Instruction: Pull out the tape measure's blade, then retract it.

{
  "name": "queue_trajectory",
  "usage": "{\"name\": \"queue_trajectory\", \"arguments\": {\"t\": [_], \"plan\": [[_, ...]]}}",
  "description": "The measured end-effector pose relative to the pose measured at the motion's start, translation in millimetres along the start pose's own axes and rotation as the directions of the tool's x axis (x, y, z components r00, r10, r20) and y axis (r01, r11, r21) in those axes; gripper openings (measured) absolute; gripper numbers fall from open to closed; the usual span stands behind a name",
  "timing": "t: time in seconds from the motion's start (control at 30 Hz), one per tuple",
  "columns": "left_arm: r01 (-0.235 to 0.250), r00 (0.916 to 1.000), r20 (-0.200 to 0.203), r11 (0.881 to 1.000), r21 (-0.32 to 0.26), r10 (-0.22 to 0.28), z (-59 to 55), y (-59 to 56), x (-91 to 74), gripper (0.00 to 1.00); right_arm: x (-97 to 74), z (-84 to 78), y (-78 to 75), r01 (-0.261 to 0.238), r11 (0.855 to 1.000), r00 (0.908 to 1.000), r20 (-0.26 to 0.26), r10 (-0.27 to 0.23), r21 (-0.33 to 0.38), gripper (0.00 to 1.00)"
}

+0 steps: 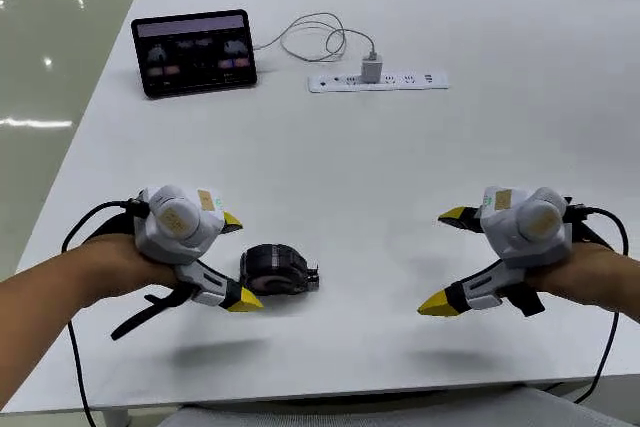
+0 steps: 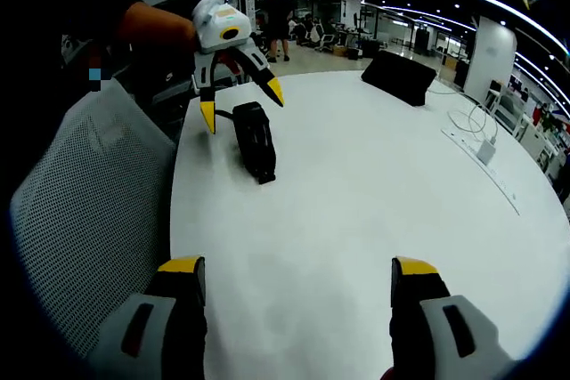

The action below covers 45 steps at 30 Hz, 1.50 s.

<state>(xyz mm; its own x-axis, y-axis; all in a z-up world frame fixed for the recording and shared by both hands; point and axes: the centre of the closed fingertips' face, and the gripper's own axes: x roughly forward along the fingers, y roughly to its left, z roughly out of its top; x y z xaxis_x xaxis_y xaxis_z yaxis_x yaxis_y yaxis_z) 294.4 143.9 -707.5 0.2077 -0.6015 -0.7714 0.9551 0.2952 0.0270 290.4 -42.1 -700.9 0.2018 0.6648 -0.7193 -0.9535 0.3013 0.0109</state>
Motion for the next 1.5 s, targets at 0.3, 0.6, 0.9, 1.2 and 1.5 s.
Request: {"name": "queue_trajectory", "arguments": {"t": [0.3, 0.6, 0.9, 1.2, 1.5], "plan": [[0.065, 0.9972, -0.039, 0.996, 0.065, -0.063, 3.6, -8.2, 23.1, 0.48, 43.6, 27.9, 17.2, -0.075, 0.994, 0.9972, -0.004, 0.075, -0.077, 0.75], [0.036, 0.9959, -0.087, 0.992, 0.117, -0.026, -1.7, -2.5, 27.9, 0.33, 74.3, 54.2, 31.6, -0.131, 0.98, 0.9914, -0.017, 0.129, -0.151, 0.65], [0.037, 0.9984, -0.045, 0.997, 0.066, -0.034, -2.1, -3.0, 28.8, 0.33, 96.5, 46.6, 22.4, -0.133, 0.984, 0.9898, -0.067, 0.126, -0.118, 0.51], [0.063, 0.9976, -0.03, 0.998, 0.018, -0.062, -1.9, -3.5, 29.9, 0.34, 106.8, 46.3, 34.1, -0.159, 0.978, 0.9851, -0.088, 0.148, -0.138, 0.4], [0.052, 0.9983, -0.028, 0.998, 0.037, -0.051, -3.7, -3.5, 30.2, 0.33, 123.5, 55.9, 41.9, -0.17, 0.965, 0.9841, -0.086, 0.156, -0.197, 0.27]]}}
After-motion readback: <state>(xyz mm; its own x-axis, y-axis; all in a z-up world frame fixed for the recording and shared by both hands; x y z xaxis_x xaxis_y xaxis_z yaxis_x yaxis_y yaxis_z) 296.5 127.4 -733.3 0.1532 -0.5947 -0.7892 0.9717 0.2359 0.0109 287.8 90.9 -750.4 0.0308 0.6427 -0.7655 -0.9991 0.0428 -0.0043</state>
